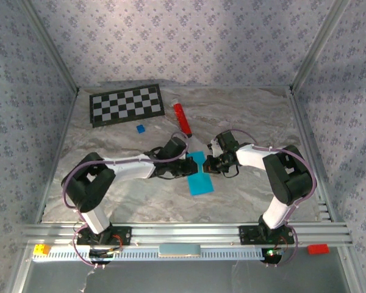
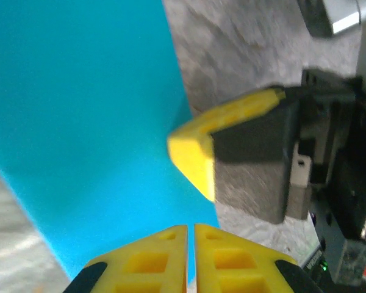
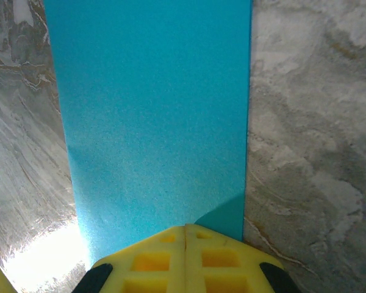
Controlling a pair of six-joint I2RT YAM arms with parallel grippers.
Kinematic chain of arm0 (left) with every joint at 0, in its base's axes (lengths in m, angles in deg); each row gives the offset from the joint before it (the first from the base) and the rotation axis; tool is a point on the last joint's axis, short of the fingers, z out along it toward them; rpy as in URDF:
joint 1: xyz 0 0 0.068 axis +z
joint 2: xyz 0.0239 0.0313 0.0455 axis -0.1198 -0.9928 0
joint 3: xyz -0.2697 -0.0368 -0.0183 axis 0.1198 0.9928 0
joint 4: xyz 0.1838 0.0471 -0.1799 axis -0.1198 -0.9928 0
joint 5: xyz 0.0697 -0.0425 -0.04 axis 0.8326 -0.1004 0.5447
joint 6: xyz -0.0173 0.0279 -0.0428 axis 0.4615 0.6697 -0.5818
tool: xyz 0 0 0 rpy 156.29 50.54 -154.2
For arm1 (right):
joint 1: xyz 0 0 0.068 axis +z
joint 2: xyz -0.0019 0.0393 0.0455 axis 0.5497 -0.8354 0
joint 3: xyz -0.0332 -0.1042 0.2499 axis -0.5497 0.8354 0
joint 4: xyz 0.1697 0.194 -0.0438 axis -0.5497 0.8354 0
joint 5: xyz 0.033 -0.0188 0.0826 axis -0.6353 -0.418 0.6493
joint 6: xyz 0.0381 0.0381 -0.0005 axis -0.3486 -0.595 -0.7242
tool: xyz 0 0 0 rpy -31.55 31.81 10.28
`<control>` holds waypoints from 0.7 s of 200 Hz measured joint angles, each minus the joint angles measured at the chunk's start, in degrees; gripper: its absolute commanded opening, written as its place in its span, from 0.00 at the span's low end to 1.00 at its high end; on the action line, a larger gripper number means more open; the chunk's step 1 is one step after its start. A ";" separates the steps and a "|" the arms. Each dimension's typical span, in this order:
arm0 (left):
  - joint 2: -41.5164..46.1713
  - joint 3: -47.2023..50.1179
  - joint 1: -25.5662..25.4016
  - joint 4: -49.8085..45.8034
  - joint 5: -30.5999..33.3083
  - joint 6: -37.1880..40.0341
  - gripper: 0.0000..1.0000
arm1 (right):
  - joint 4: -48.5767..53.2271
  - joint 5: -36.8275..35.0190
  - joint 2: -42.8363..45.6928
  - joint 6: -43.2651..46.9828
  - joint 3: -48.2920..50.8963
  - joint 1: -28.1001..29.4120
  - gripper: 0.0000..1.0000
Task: Fold a paper plane with a square sheet of paper (pick it up from the middle)
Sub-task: First fold the square sheet of paper in half at the center of the table.
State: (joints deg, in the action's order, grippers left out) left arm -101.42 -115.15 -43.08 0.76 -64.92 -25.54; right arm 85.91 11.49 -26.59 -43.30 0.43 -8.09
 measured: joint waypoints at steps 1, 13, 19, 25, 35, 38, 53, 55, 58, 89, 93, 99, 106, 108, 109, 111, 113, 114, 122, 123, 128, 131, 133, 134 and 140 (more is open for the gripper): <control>0.00 0.15 -0.20 0.24 0.00 -0.20 0.11 | -0.02 0.00 0.00 0.00 0.00 0.00 0.00; 0.00 1.57 -1.53 1.64 0.00 -1.42 0.11 | 0.00 0.00 0.00 0.00 0.00 0.00 0.00; -0.07 2.38 -2.14 2.25 0.00 -1.99 0.11 | 0.00 0.00 0.00 0.00 0.00 0.00 0.00; -0.15 3.23 -2.75 2.71 0.00 -2.60 0.11 | 0.00 -0.02 0.00 0.00 0.00 0.00 0.00; -0.28 4.33 -3.69 2.97 0.02 -2.99 0.11 | -0.02 -0.02 0.00 0.00 0.00 0.00 0.00; -0.35 4.68 -3.98 3.02 0.04 -3.02 0.10 | -0.02 -0.02 0.00 0.00 0.00 0.00 0.00; -0.87 5.49 -5.27 2.56 0.04 -2.99 0.10 | 0.00 -0.02 0.00 0.00 0.00 0.00 0.00; -0.94 5.57 -5.46 2.47 0.07 -2.99 0.10 | 0.00 -0.02 0.00 0.00 0.00 0.00 0.00; -1.07 5.66 -5.70 2.40 0.07 -2.99 0.10 | 0.00 -0.02 0.00 0.00 0.00 0.00 0.00; -1.05 7.80 -7.06 2.73 0.33 -2.99 0.11 | -0.02 -0.11 0.07 0.00 0.02 0.00 0.00; -0.83 7.89 -7.06 2.78 0.48 -2.99 0.11 | -0.02 -0.13 0.07 0.00 0.04 0.00 0.00; -0.42 8.11 -7.06 2.67 0.79 -2.99 0.12 | -0.04 -0.13 0.11 0.00 0.11 0.00 0.00; 0.13 8.31 -7.06 2.10 1.14 -2.80 0.12 | -0.09 -0.17 0.22 0.00 0.17 0.00 0.00; 0.33 8.31 -7.06 1.75 1.22 -2.62 0.12 | -0.11 -0.17 0.22 0.00 0.22 0.00 0.00; 0.37 8.31 -7.06 1.66 1.27 -2.54 0.12 | -0.11 -0.17 0.24 0.00 0.24 0.00 0.00; 0.50 8.31 -7.06 1.42 1.36 -2.38 0.12 | -0.17 -0.20 0.28 0.00 0.26 0.00 0.00; 0.66 8.31 -7.06 1.20 1.44 -2.34 0.12 | -0.20 -0.17 0.31 0.00 0.28 0.00 0.00; 0.72 8.31 -7.06 1.09 1.49 -2.27 0.12 | -0.20 -0.17 0.31 0.00 0.28 0.00 0.00; 1.42 8.31 -7.06 0.22 1.84 -1.57 0.13 | -0.24 -0.15 0.35 0.00 0.33 0.00 0.00; 1.49 8.31 -7.06 0.15 1.84 -1.49 0.13 | -0.24 -0.15 0.35 0.02 0.33 0.00 0.00; 2.05 8.31 -7.06 -0.28 2.01 -1.16 0.13 | -0.24 -0.11 0.39 0.00 0.33 0.00 0.00; 2.38 8.31 -7.06 -0.61 2.05 -0.85 0.13 | -0.24 -0.11 0.44 0.00 0.33 0.00 0.00; 2.71 8.31 -7.06 -0.79 2.16 -0.81 0.14 | -0.22 -0.11 0.44 0.00 0.35 0.00 0.00; 2.86 8.31 -7.04 -0.87 2.21 -0.74 0.14 | -0.24 -0.09 0.46 0.00 0.35 0.00 0.00; 3.87 8.31 -6.93 -1.38 2.32 -0.31 0.14 | -0.22 -0.04 0.63 0.00 0.39 0.00 0.00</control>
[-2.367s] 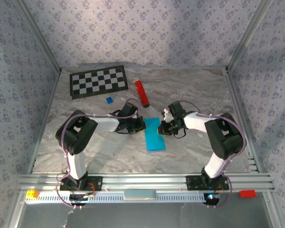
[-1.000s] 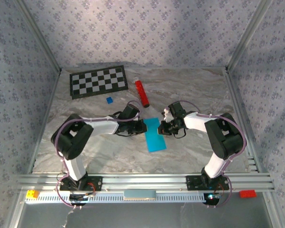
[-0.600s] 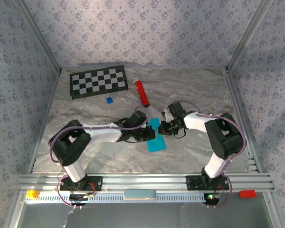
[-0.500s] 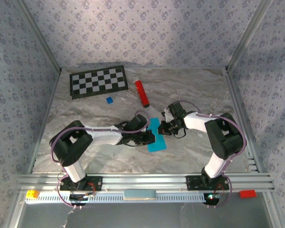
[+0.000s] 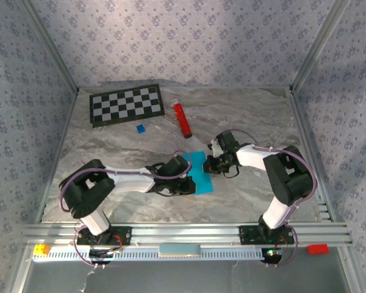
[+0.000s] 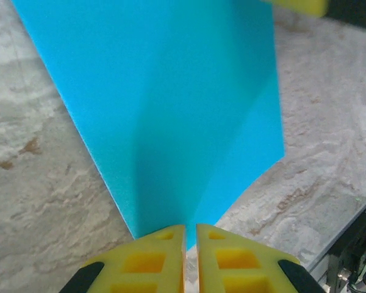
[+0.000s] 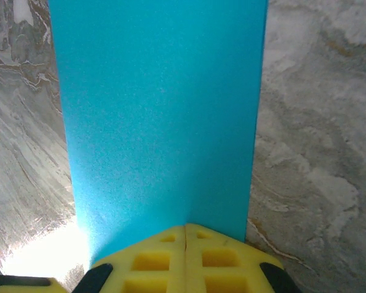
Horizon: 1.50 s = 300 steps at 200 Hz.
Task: Fold a paper plane with a square sheet of paper (pick it up from the middle)
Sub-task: First fold the square sheet of paper in half at the center of the table, then fold the triangle a second time at the center of the table.
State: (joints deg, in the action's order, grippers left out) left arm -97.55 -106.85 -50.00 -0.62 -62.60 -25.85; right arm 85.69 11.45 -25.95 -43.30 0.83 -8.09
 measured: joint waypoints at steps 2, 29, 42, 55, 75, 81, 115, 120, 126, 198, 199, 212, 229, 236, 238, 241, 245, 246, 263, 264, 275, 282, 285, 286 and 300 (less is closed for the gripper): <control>0.50 0.00 0.09 -0.17 0.09 0.17 0.14 | 0.00 0.02 0.09 0.00 0.00 0.00 0.00; 6.43 -0.26 2.60 -0.57 0.83 1.64 0.14 | 1.05 0.04 1.68 -0.24 0.74 0.00 0.00; 7.82 -1.09 5.73 -0.57 1.01 1.92 0.14 | 2.01 0.15 2.80 -0.52 0.74 -0.07 0.02; 7.74 -2.43 9.29 -0.57 1.14 2.12 0.13 | 3.21 0.35 4.07 -0.68 0.13 -0.20 0.06; 5.09 -5.99 13.92 -0.70 0.96 2.82 0.13 | 5.25 0.31 6.10 -0.81 -2.05 -1.01 0.12; 3.80 -7.43 14.78 -0.79 0.83 3.02 0.13 | 5.55 0.26 7.04 -0.94 -2.40 -1.42 0.12; -4.72 -15.04 16.50 -0.59 -1.70 4.72 0.13 | 6.16 0.55 15.52 -3.72 0.09 -5.92 0.13; -5.88 -15.96 16.50 -0.52 -2.25 4.94 0.12 | 6.19 0.66 16.92 -4.24 1.01 -6.62 0.14; -7.41 -16.94 16.50 -0.39 -2.86 5.09 0.12 | 6.23 0.83 18.60 -4.92 2.23 -7.50 0.14; -16.31 -18.88 16.50 0.26 -5.99 5.14 0.11 | 7.37 5.95 22.84 -10.03 10.99 -8.33 0.14; -16.33 -18.88 16.50 0.26 -5.99 5.16 0.11 | 7.37 6.01 22.84 -10.05 11.04 -8.33 0.14; -16.39 -18.88 16.50 0.02 -5.95 5.53 0.11 | 7.37 6.62 22.84 -10.64 11.87 -8.20 0.15; -16.50 -18.88 16.50 -0.15 -5.70 6.01 0.11 | 7.39 7.58 22.84 -11.06 12.41 -7.91 0.17; -16.76 -18.88 16.50 -0.15 -5.49 6.21 0.11 | 7.32 8.00 22.84 -11.26 12.63 -7.74 0.19; -16.87 -18.88 16.50 -0.13 -5.38 6.21 0.11 | 7.32 8.11 22.84 -11.37 12.66 -7.69 0.20; -17.00 -18.88 16.50 -0.11 -5.27 6.25 0.11 | 7.30 8.28 22.84 -11.30 12.76 -7.61 0.21; -17.25 -18.88 16.50 -0.13 -5.22 6.43 0.11 | 7.32 8.55 22.82 -11.47 12.92 -7.48 0.22; -17.29 -18.88 16.50 -0.11 -5.18 6.40 0.11 | 7.30 8.57 22.82 -11.43 12.94 -7.45 0.23; -18.34 -18.36 16.50 0.22 -5.16 6.38 0.10 | 7.28 9.60 22.49 -11.32 13.68 -6.93 0.32; -18.36 -18.29 16.52 0.35 -5.18 6.38 0.10 | 7.30 9.62 22.43 -11.45 13.77 -6.91 0.33; -18.40 -17.90 16.65 1.29 -5.40 6.40 0.10 | 7.26 10.10 21.90 -10.97 14.45 -6.58 0.35; -18.40 -17.62 16.65 1.90 -5.53 6.38 0.10 | 7.26 10.29 21.53 -10.99 14.88 -6.45 0.36; -18.40 -17.44 16.68 2.16 -5.55 6.38 0.10 | 7.26 10.45 21.31 -10.99 15.10 -6.38 0.36; -18.40 -17.40 16.65 2.23 -5.55 6.38 0.10 | 7.26 10.49 21.27 -10.99 15.15 -6.36 0.36; -18.29 -16.79 16.72 3.39 -5.77 6.38 0.10 | 7.32 10.78 20.57 -10.97 15.76 -6.19 0.37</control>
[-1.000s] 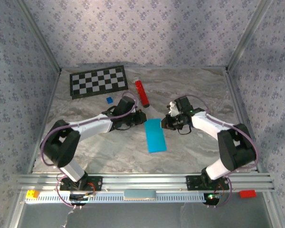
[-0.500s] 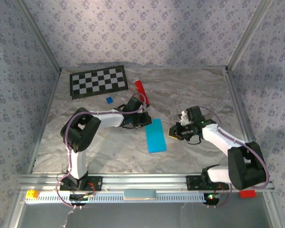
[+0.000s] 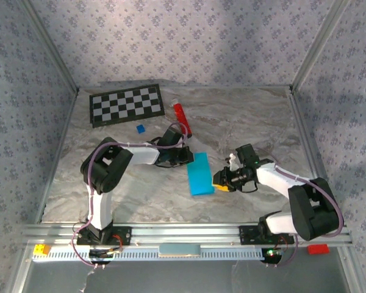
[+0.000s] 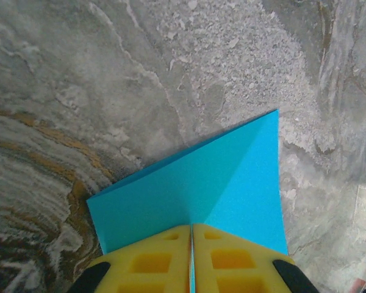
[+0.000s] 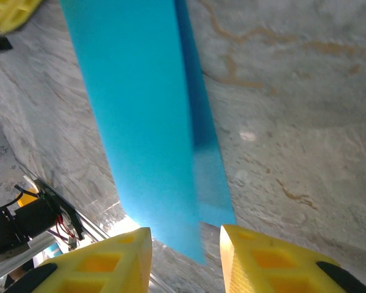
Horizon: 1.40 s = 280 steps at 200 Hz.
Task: Fold a paper plane with a square sheet of paper (pick it up from the middle)
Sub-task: Fold the triangle a second time at the center of the table.
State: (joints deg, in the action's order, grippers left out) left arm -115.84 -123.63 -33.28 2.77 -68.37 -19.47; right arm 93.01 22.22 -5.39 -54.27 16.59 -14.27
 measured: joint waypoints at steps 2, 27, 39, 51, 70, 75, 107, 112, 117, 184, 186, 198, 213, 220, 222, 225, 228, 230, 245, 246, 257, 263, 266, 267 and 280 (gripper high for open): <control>0.00 0.07 0.00 0.11 -0.02 0.00 0.10 | 0.04 0.07 -0.09 0.00 0.04 0.02 0.38; 0.04 0.50 0.04 1.03 -0.31 0.00 0.10 | -0.20 1.20 -0.59 0.00 0.15 0.22 0.40; 0.04 0.50 0.07 1.09 -0.42 0.02 0.10 | -0.44 1.68 -1.11 0.00 0.15 0.22 0.40; 0.04 0.50 0.07 1.09 -0.44 0.02 0.10 | -0.76 2.10 -1.68 -0.07 0.15 0.35 0.40; 0.04 0.48 0.07 1.05 -0.44 0.09 0.10 | -1.90 3.21 -2.82 -0.11 0.11 0.37 0.41; 0.04 0.46 0.07 1.05 -0.44 0.15 0.10 | -2.08 3.48 -3.19 -0.13 0.04 0.37 0.41; 0.00 0.20 0.04 0.79 -0.52 0.48 0.10 | -3.85 4.68 -4.74 -0.48 -0.26 0.37 0.40; -0.04 0.20 0.04 0.81 -0.59 0.55 0.10 | -4.04 4.87 -4.85 -0.52 -0.37 0.37 0.40; -0.07 0.17 0.04 0.83 -0.66 0.66 0.10 | -4.22 5.07 -5.01 -0.52 -0.50 0.37 0.40; -2.56 -3.23 0.04 -0.04 -2.84 2.01 0.10 | -9.18 8.96 -9.20 -0.74 -2.84 -1.38 0.38; -2.67 -3.41 0.04 -0.11 -2.89 2.05 0.10 | -9.31 8.98 -9.31 -0.74 -2.91 -1.38 0.38; -3.13 -4.17 0.04 -0.50 -3.28 2.60 0.10 | -9.92 9.42 -9.88 -0.72 -3.23 -1.57 0.37; -3.56 -4.81 0.04 -0.81 -3.63 3.10 0.11 | -10.47 10.05 -10.45 -0.68 -3.48 -1.95 0.36; -3.69 -5.05 0.07 -0.98 -3.72 3.28 0.11 | -10.69 10.25 -10.78 -0.66 -3.58 -2.19 0.35; -3.72 -5.11 0.07 -1.05 -3.74 3.34 0.11 | -10.80 10.36 -10.88 -0.63 -3.63 -2.29 0.35; -3.76 -5.20 0.09 -1.14 -3.80 3.50 0.11 | -10.84 10.40 -11.02 -0.63 -3.65 -2.38 0.35; -3.76 -5.29 0.09 -1.22 -3.82 3.56 0.11 | -10.86 10.43 -11.19 -0.46 -3.69 -2.54 0.35; -3.80 -5.33 0.09 -1.31 -3.85 3.65 0.11 | -10.95 10.47 -11.28 -0.48 -3.69 -2.62 0.35; -3.98 -5.66 0.11 -1.66 -3.91 3.98 0.11 | -11.26 10.67 -12.13 -0.24 -3.78 -3.23 0.34; -3.98 -5.66 0.11 -1.70 -3.91 4.02 0.11 | -11.28 10.64 -12.17 -0.24 -3.80 -3.26 0.34; -4.17 -6.08 0.22 -1.99 -4.11 4.33 0.11 | -11.52 10.80 -12.76 -0.04 -3.80 -3.61 0.33; -4.31 -6.27 0.24 -2.14 -4.13 4.50 0.11 | -11.69 10.84 -13.05 -0.02 -3.78 -3.74 0.33; -4.35 -6.34 0.31 -2.19 -4.15 4.55 0.11 | -11.80 10.84 -13.16 -0.02 -3.78 -3.80 0.33; -4.39 -6.40 0.31 -2.19 -4.15 4.59 0.11 | -11.82 10.84 -13.20 -0.02 -3.80 -3.82 0.32; -4.57 -6.67 0.31 -2.27 -4.35 4.81 0.11 | -12.41 10.95 -13.66 -0.02 -3.80 -4.04 0.31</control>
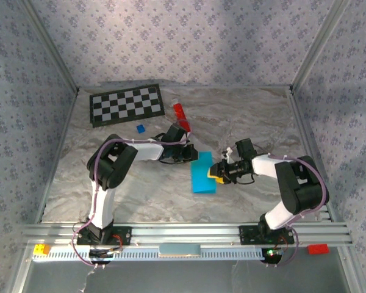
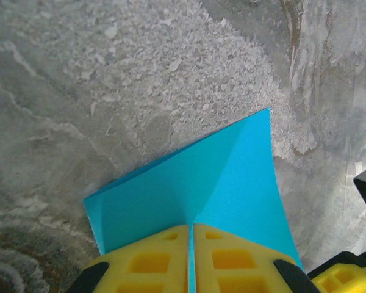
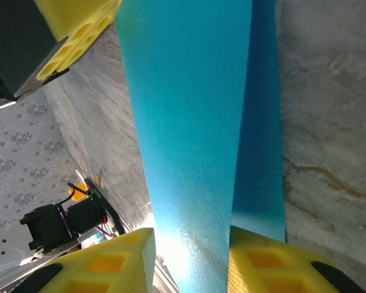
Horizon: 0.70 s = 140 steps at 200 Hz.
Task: Fold a paper plane with a square sheet of paper (pick it up from the middle)
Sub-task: Fold the triangle a second time at the center of the table.
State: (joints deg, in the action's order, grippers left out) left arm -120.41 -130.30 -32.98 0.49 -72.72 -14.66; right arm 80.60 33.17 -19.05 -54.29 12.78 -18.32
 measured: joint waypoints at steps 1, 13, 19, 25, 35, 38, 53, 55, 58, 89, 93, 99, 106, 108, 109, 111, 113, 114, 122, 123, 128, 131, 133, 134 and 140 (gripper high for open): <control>-0.02 0.00 0.02 -0.02 -0.02 0.02 0.11 | -0.04 0.00 -0.02 0.02 0.00 -0.02 0.30; -0.09 -0.11 0.02 -0.09 -0.28 0.26 0.11 | -0.68 0.13 -0.35 0.00 0.00 -0.17 0.29; -0.15 -0.20 0.02 -0.15 -0.42 0.33 0.11 | -0.96 0.13 -0.57 -0.02 -0.04 -0.17 0.28; -0.26 -0.28 0.02 -0.17 -0.61 0.35 0.11 | -1.27 0.17 -0.87 -0.02 -0.13 -0.17 0.27; -0.35 -0.39 0.11 -0.17 -0.83 0.35 0.11 | -1.81 0.31 -1.36 -0.02 -0.26 -0.20 0.26; -0.35 -0.39 0.11 -0.17 -0.98 0.37 0.11 | -1.92 0.35 -1.49 -0.04 -0.28 -0.22 0.26; -0.35 -0.39 0.13 -0.15 -1.01 0.37 0.14 | -2.51 0.44 -1.95 -0.02 -0.31 -0.42 0.21; -0.35 -0.39 0.13 -0.15 -1.01 0.39 0.14 | -2.62 0.48 -1.99 0.00 -0.31 -0.44 0.20; -0.35 -0.39 0.13 -0.11 -1.03 0.37 0.14 | -2.71 0.50 -2.05 -0.07 -0.31 -0.46 0.19; 0.31 -0.44 0.09 0.02 -0.98 0.79 0.30 | -3.34 0.46 -2.80 -0.09 -0.48 -0.66 0.10; 0.52 -0.42 0.02 -0.07 -0.81 0.52 0.33 | -3.39 0.42 -2.89 -0.26 -0.48 -0.66 0.10; 1.05 -0.31 -0.02 -0.37 -0.09 0.72 0.38 | -3.45 0.37 -3.04 -0.31 -0.48 -0.66 0.09; 1.84 -0.07 0.02 -0.90 0.68 0.94 0.41 | -3.78 0.26 -3.21 -0.48 -0.48 -0.63 0.09; 2.25 0.02 0.04 -1.16 0.85 1.27 0.42 | -3.93 0.26 -3.30 -0.59 -0.48 -0.63 0.09; 2.38 0.07 0.04 -1.25 0.94 1.42 0.42 | -4.02 0.26 -3.32 -0.63 -0.48 -0.61 0.08; 2.67 0.22 0.09 -1.38 1.25 1.29 0.43 | -4.17 0.24 -3.34 -0.81 -0.48 -0.57 0.08; 3.02 0.35 0.13 -1.60 1.60 1.20 0.44 | -4.28 0.20 -3.41 -1.01 -0.48 -0.50 0.08; 3.15 0.39 0.13 -1.64 1.66 1.33 0.44 | -4.35 0.20 -3.41 -1.05 -0.48 -0.48 0.08; 4.79 1.05 0.15 -2.16 2.78 1.62 0.47 | -5.20 0.02 -3.52 -1.90 -0.48 -0.33 0.08; 4.98 1.11 0.17 -2.23 2.86 1.73 0.47 | -5.46 -0.02 -3.54 -2.08 -0.48 -0.26 0.08; 6.23 1.64 0.24 -2.60 3.63 1.70 0.49 | -6.05 -0.17 -3.61 -2.82 -0.48 -0.04 0.08; 7.23 2.05 0.28 -2.78 4.15 1.77 0.50 | -6.45 -0.31 -3.63 -3.10 -0.48 0.11 0.07; 7.61 2.23 0.31 -2.84 4.37 1.73 0.51 | -6.73 -0.37 -3.65 -3.41 -0.48 0.22 0.07; 8.07 2.43 0.37 -2.97 4.50 1.86 0.51 | -6.84 -0.39 -3.67 -3.52 -0.48 0.26 0.07; 9.92 3.23 0.39 -3.02 5.33 1.90 0.52 | -7.61 -0.61 -3.74 -4.31 -0.50 0.66 0.07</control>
State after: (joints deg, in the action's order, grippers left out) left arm -110.49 -127.06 -32.59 -2.52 -67.39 -12.76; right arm 72.99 32.56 -22.79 -58.60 12.28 -17.66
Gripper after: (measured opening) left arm 0.495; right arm 0.076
